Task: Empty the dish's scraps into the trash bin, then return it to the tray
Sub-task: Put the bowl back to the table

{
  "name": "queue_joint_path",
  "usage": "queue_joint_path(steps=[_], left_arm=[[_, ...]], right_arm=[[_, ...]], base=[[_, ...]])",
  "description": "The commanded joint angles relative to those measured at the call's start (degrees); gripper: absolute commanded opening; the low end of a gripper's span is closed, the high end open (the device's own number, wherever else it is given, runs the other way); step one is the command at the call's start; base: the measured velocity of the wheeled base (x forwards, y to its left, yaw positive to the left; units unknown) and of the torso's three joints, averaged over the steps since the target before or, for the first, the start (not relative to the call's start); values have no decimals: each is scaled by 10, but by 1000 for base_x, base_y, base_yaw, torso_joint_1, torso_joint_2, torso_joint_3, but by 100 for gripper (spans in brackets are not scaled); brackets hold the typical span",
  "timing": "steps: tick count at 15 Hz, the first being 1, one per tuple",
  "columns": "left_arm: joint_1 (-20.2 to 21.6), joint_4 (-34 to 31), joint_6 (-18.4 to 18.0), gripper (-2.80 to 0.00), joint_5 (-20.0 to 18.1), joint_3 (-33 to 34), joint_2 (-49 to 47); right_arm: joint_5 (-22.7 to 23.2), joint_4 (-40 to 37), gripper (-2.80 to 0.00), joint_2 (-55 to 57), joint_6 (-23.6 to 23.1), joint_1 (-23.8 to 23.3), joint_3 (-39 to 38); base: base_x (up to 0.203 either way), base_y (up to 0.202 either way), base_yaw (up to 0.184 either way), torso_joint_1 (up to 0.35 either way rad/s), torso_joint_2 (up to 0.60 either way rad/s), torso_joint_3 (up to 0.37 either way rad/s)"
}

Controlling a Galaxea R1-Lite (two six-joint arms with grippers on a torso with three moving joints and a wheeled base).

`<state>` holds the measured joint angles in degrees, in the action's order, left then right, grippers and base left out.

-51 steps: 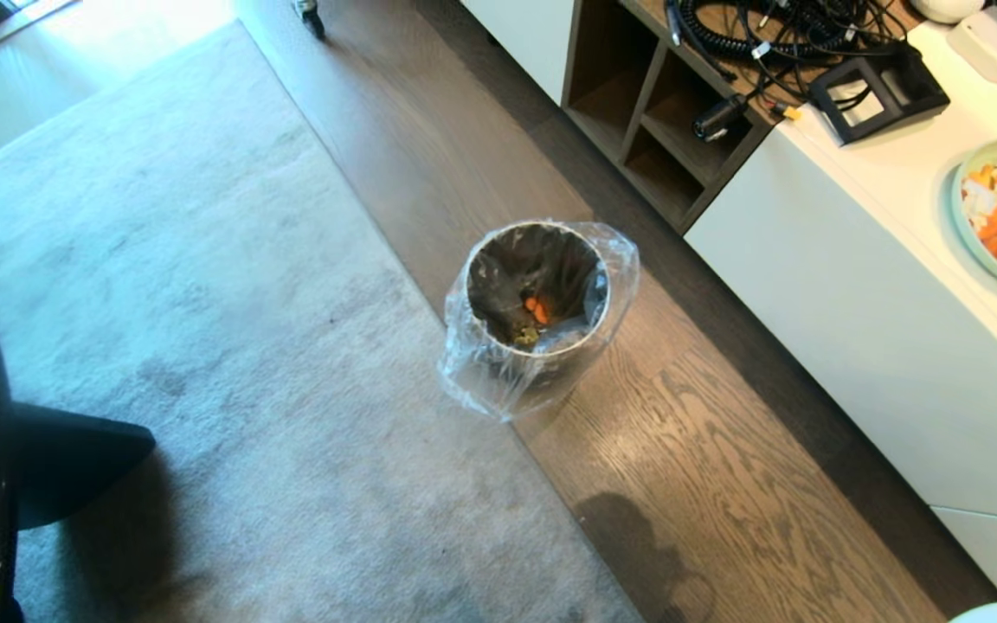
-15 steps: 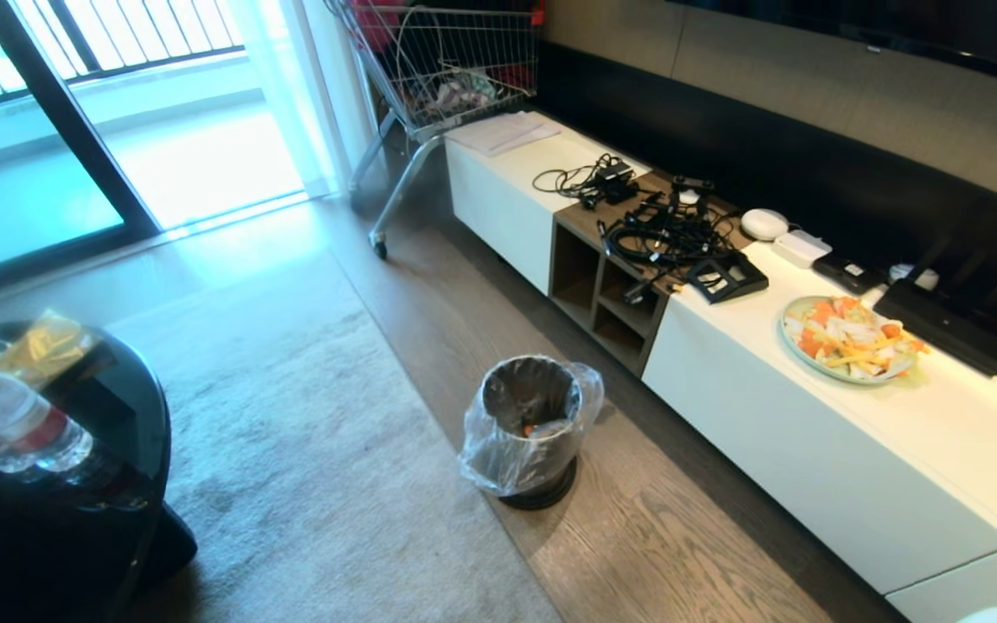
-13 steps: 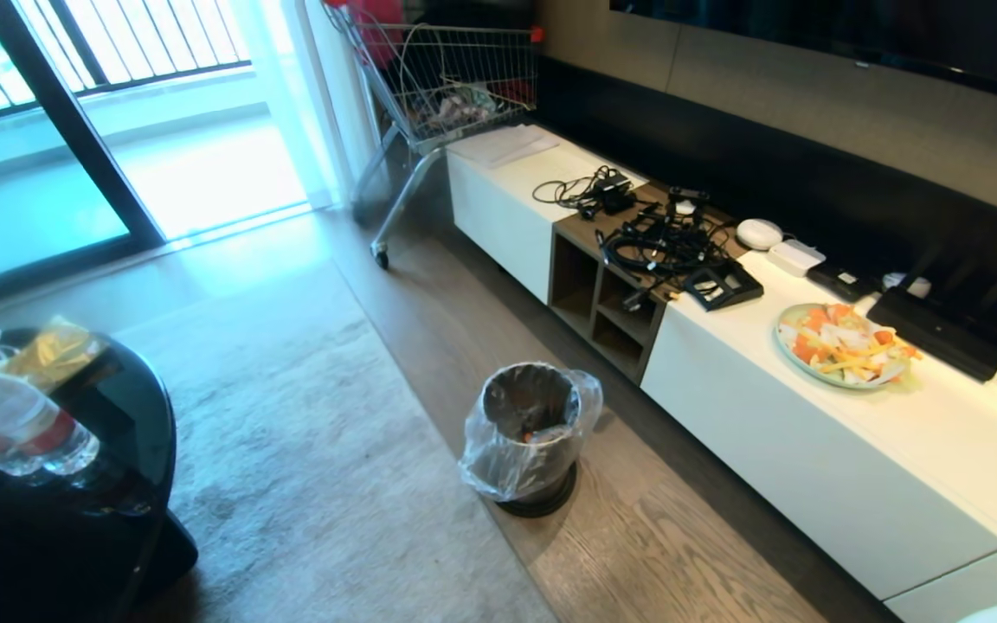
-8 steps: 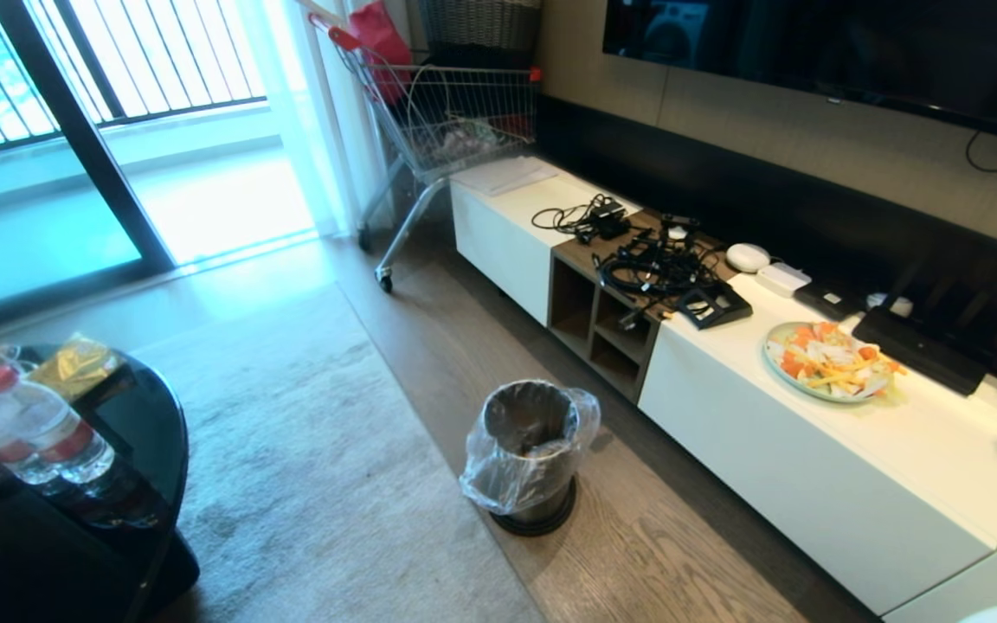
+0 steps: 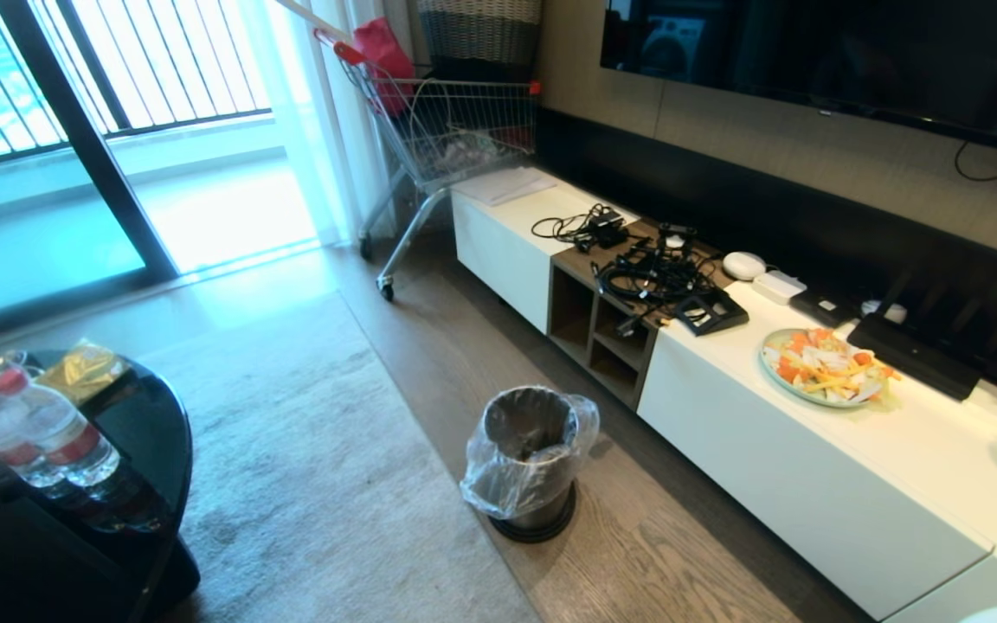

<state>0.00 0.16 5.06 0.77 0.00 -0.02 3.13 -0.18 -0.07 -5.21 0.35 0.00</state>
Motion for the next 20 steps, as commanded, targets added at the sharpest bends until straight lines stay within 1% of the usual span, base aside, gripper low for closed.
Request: queue_joint_path(steps=[1, 4, 20], left_arm=[[0, 2, 0, -280, 0, 0, 0], [0, 2, 0, -280, 0, 0, 0], [0, 2, 0, -280, 0, 0, 0]], right_arm=[[0, 0, -280, 1, -1, 1, 0], [0, 0, -280, 1, -1, 0, 0], [0, -1, -280, 1, -1, 0, 0]], base=[[0, 0, 0, 0, 0, 0], [0, 0, 0, 1, 2, 73], [0, 0, 0, 0, 0, 0]])
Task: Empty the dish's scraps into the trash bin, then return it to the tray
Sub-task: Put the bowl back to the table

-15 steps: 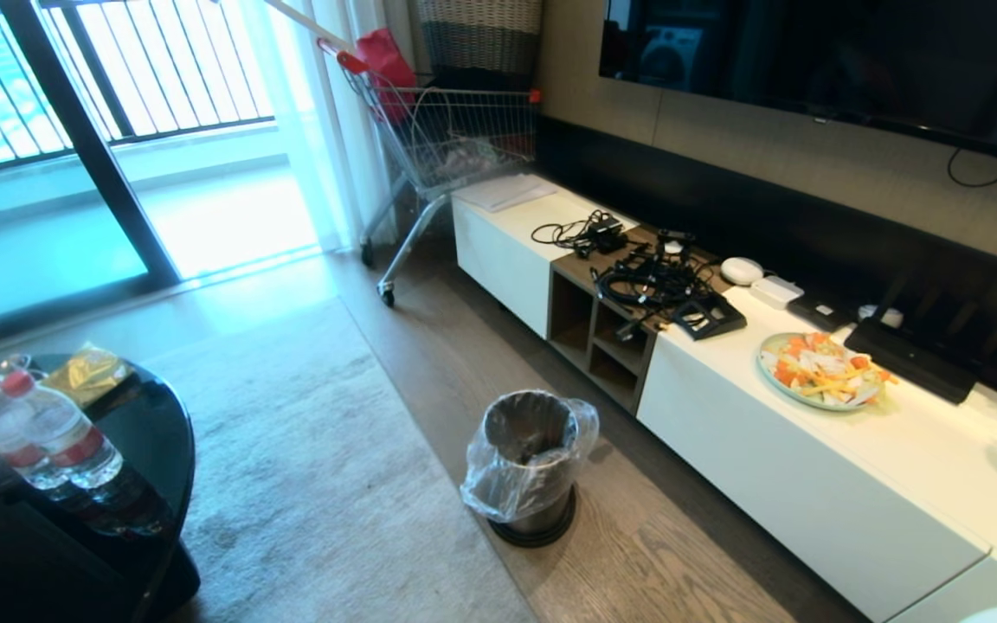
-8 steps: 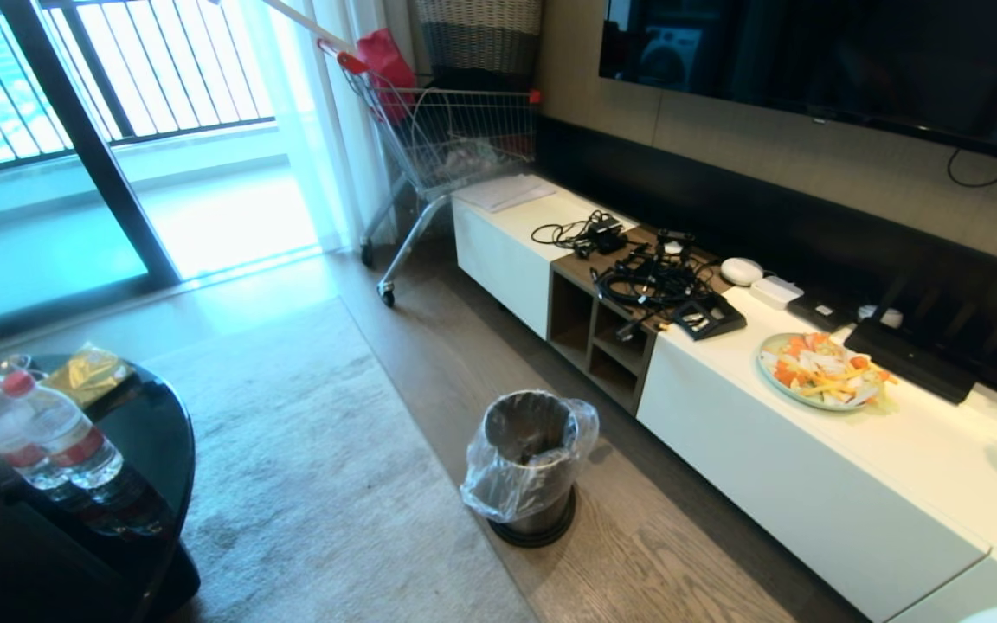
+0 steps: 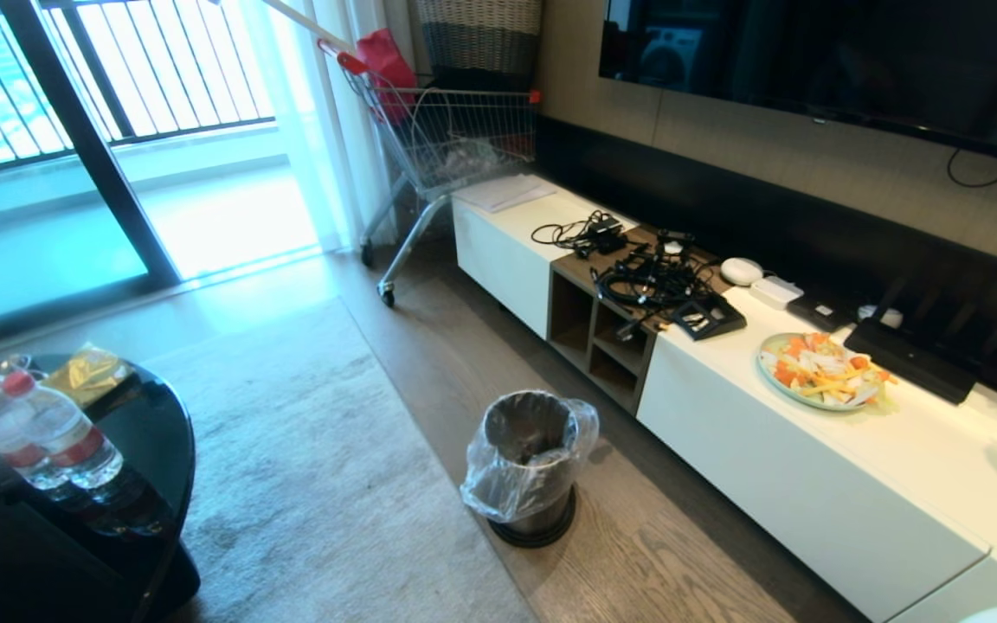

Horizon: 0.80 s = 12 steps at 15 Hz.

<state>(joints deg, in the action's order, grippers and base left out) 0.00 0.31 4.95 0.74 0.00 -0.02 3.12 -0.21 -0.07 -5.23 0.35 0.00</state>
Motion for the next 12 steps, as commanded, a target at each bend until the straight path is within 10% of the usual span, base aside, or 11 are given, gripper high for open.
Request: queue_joint_path(steps=[1, 12], left_arm=[[0, 0, 1, -280, 0, 0, 0], [0, 0, 1, -280, 0, 0, 0]], right_arm=[[0, 0, -280, 1, 0, 0, 0], [0, 0, -280, 1, 0, 1, 0]], base=[[0, 0, 0, 0, 0, 0], [-146, 0, 1, 2, 2, 2]])
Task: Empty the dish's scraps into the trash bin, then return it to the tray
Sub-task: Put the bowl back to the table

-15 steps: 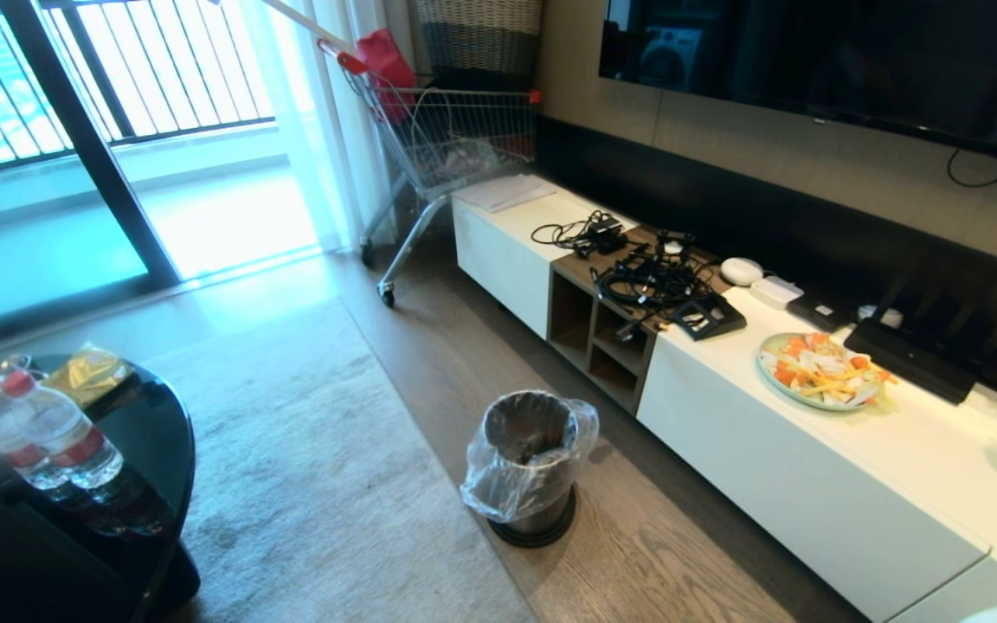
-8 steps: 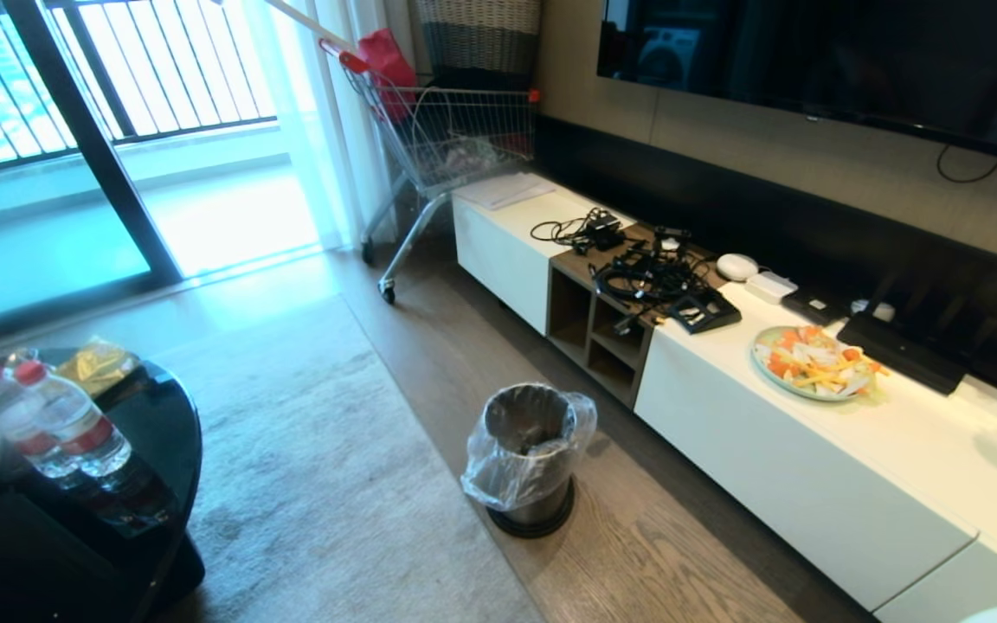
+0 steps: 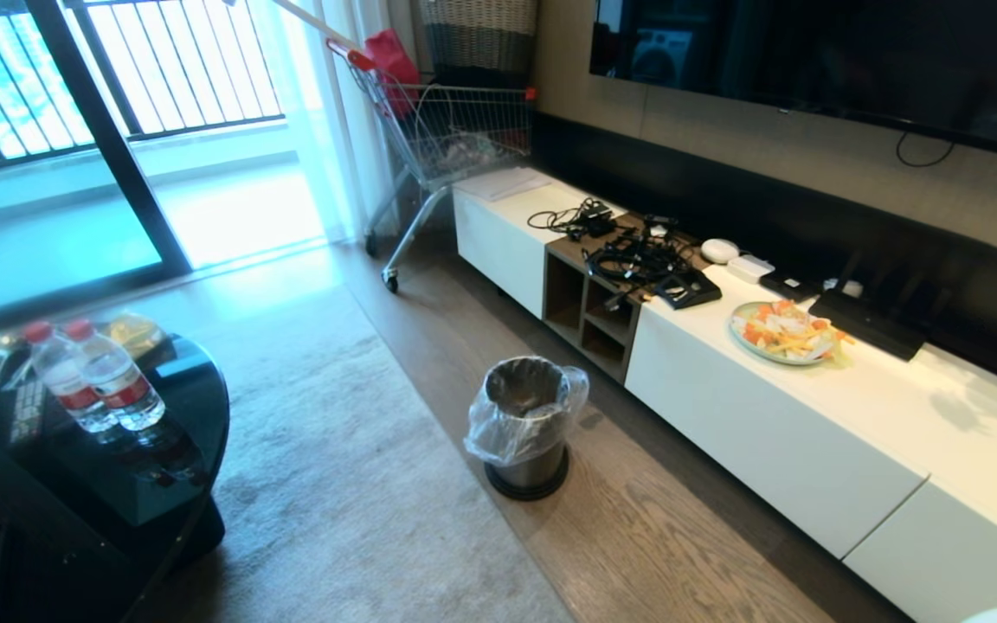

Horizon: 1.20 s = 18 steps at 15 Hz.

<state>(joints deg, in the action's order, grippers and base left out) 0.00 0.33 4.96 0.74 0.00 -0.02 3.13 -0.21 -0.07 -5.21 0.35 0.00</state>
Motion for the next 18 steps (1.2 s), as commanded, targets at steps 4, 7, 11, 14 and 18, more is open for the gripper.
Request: queue_joint_path(steps=[4, 7, 11, 14, 18], left_arm=[[0, 0, 1, -280, 0, 0, 0], [0, 0, 1, -280, 0, 0, 0], [0, 0, 1, -280, 0, 0, 0], [0, 0, 1, -280, 0, 0, 0], [0, 0, 1, -280, 0, 0, 0]], right_arm=[[-1, 0, -280, 1, 3, 0, 0], [-1, 0, -280, 1, 3, 0, 0], [0, 0, -280, 1, 3, 1, 0], [0, 0, -280, 1, 4, 0, 0], [-1, 0, -280, 1, 4, 1, 0]], base=[[0, 0, 0, 0, 0, 0], [0, 0, 0, 0, 0, 0], [0, 0, 0, 0, 0, 0], [-4, -6, 114, 5, 4, 1], [1, -9, 167, 1, 3, 1]])
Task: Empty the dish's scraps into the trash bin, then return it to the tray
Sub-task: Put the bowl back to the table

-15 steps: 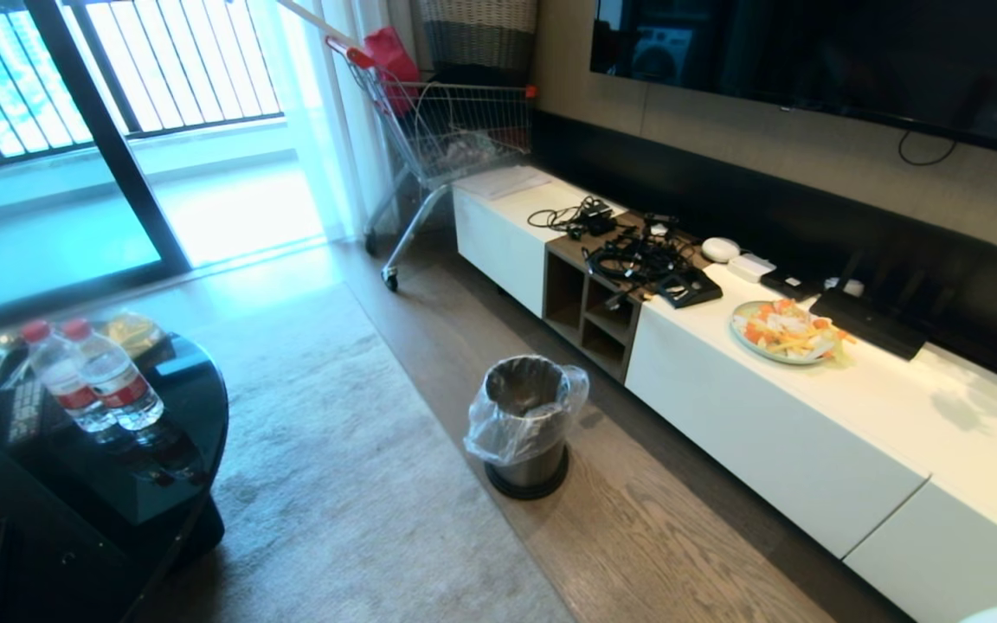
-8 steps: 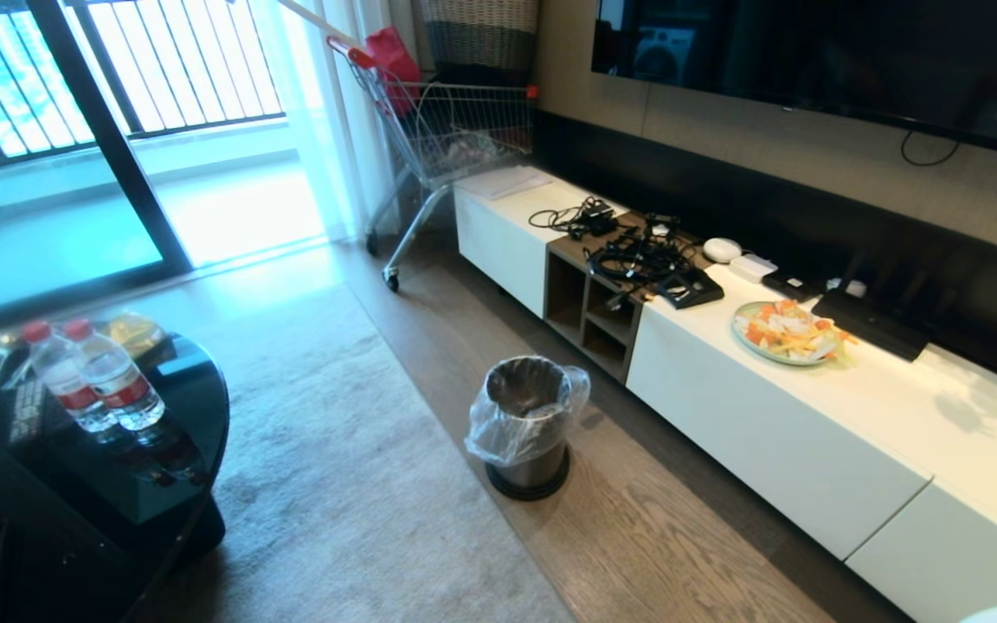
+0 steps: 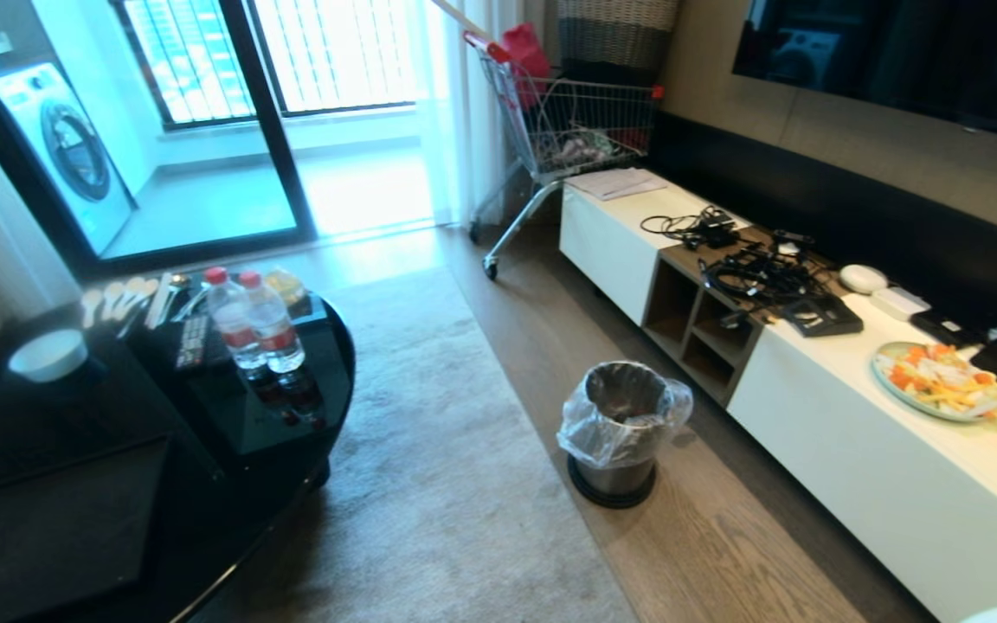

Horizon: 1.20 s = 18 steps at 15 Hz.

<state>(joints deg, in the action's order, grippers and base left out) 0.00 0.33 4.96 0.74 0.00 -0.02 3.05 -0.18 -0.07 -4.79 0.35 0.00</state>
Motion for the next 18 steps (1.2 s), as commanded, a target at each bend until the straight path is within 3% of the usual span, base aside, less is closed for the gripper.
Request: queue_joint_path(steps=[1, 18], left_arm=[[0, 0, 1, -280, 0, 0, 0], [0, 0, 1, -280, 0, 0, 0]], right_arm=[[1, 0, -280, 1, 0, 0, 0], [0, 0, -280, 1, 0, 1, 0]], base=[[-3, -9, 171, 2, 2, 4], [-1, -10, 168, 2, 3, 2]])
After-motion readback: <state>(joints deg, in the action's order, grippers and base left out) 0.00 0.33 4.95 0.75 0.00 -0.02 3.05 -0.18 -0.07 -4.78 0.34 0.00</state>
